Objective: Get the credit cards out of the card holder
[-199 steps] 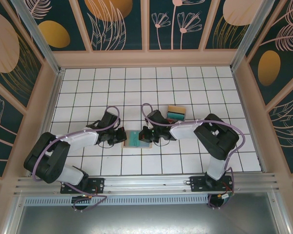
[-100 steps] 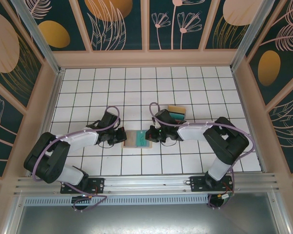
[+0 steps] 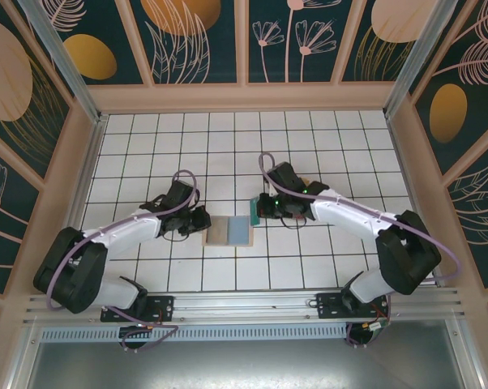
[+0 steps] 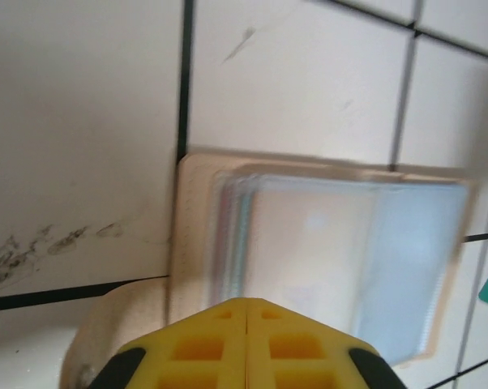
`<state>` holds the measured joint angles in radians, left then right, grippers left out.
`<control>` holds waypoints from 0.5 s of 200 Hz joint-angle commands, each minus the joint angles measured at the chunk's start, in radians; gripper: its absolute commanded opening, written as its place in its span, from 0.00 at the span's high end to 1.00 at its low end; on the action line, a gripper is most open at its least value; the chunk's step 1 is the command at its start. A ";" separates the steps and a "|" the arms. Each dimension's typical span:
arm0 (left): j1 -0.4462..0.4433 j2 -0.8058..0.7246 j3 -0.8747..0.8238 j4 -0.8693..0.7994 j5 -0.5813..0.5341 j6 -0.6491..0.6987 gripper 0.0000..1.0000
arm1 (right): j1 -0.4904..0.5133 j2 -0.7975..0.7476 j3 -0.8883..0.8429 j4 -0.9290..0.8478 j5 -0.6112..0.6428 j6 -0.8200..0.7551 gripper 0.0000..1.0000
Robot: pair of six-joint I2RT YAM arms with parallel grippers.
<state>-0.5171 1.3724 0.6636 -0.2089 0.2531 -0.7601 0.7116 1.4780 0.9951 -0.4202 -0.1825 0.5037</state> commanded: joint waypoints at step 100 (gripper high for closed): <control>0.001 -0.160 0.039 0.042 0.019 0.031 0.24 | 0.075 -0.023 0.161 -0.373 0.609 -0.973 1.00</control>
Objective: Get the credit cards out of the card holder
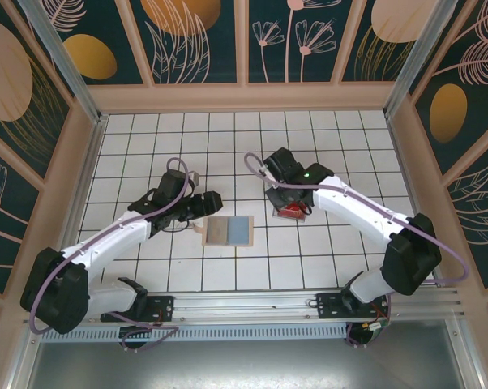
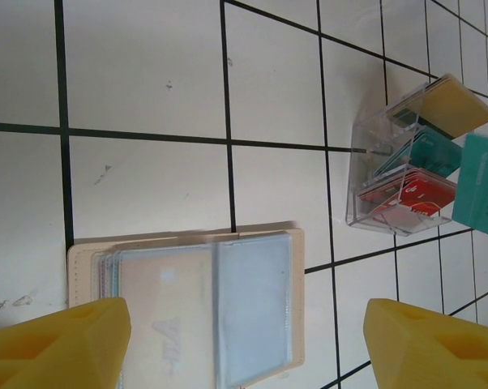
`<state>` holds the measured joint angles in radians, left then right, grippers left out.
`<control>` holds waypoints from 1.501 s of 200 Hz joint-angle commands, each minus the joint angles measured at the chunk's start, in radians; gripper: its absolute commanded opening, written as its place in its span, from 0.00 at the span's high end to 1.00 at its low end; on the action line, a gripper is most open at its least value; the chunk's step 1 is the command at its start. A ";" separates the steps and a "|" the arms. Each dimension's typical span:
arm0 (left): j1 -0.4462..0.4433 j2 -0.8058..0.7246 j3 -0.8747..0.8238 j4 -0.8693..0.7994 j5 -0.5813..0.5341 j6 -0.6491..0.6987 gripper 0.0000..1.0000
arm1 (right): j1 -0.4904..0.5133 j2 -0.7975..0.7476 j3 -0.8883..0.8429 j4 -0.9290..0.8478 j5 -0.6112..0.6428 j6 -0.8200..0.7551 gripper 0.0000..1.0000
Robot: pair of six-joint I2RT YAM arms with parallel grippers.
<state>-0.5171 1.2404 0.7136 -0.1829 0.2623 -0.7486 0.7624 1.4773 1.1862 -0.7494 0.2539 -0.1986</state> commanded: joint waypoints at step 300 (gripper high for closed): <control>0.000 -0.040 -0.061 0.025 -0.008 0.010 0.23 | 0.067 0.055 -0.085 0.006 0.267 -0.482 1.00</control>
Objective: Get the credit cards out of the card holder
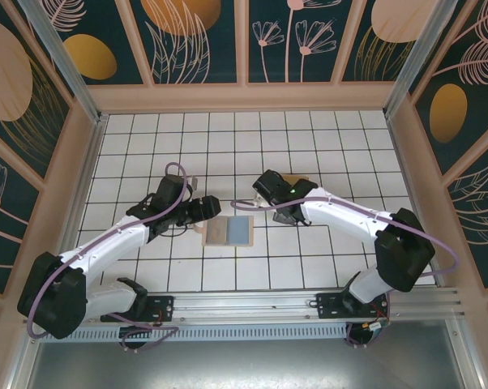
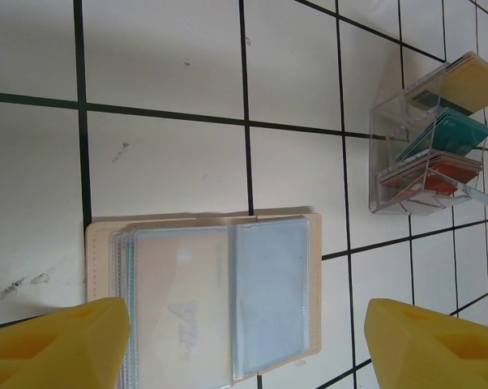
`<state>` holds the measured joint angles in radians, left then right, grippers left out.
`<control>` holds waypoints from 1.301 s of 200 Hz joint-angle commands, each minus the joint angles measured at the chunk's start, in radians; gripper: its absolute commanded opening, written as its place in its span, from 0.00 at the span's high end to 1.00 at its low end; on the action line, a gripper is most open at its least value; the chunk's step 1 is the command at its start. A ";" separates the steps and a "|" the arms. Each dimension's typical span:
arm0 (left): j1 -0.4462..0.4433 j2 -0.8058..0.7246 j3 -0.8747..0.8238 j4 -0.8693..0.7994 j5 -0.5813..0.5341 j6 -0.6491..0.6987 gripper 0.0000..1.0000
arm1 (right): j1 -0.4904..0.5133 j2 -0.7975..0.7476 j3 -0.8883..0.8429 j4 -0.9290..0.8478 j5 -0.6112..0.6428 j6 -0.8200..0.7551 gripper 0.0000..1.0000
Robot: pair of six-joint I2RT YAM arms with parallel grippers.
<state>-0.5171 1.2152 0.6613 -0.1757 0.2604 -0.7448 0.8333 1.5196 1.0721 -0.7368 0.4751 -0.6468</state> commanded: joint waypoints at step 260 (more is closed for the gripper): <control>0.000 -0.049 -0.036 0.013 -0.013 -0.002 0.23 | -0.106 0.035 -0.042 0.173 0.013 -0.141 1.00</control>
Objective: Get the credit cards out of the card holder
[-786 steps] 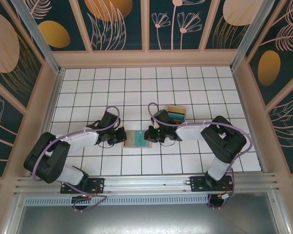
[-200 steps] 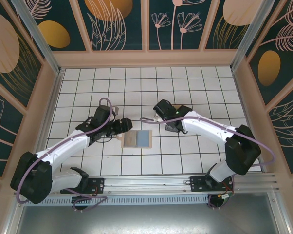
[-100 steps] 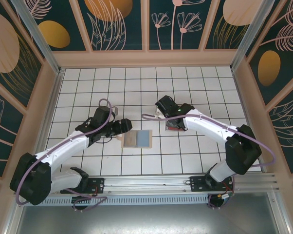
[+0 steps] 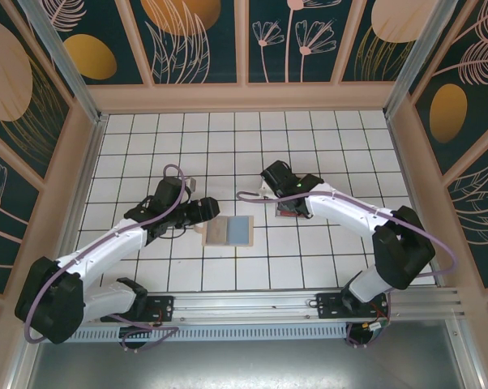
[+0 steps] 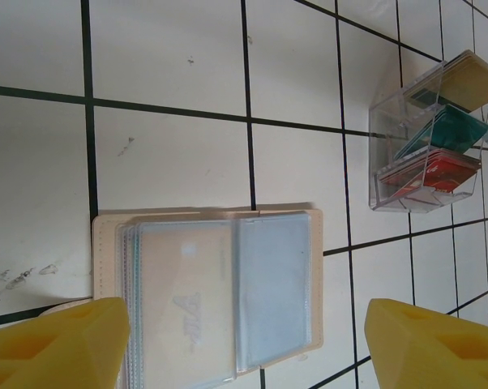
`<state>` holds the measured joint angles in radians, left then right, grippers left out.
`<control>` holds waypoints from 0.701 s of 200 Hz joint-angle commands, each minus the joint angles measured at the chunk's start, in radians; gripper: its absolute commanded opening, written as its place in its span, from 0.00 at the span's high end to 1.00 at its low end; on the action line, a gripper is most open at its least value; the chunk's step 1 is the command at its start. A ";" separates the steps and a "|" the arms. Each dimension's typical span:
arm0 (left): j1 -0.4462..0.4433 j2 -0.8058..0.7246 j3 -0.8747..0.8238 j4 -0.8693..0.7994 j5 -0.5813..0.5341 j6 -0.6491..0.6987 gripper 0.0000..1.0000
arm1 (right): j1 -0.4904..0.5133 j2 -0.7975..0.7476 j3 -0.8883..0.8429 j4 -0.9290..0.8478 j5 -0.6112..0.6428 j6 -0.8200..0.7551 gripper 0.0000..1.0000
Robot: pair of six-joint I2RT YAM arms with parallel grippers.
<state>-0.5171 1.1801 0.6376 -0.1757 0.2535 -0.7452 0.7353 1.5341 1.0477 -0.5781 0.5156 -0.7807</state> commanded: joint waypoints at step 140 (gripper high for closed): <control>0.000 0.009 -0.006 0.028 -0.003 -0.007 0.23 | 0.018 -0.039 0.073 -0.087 -0.003 0.055 1.00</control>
<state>-0.5171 1.1809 0.6373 -0.1757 0.2508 -0.7452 0.7383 1.5421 1.0775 -0.5991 0.5076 -0.7559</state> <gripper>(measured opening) 0.773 0.050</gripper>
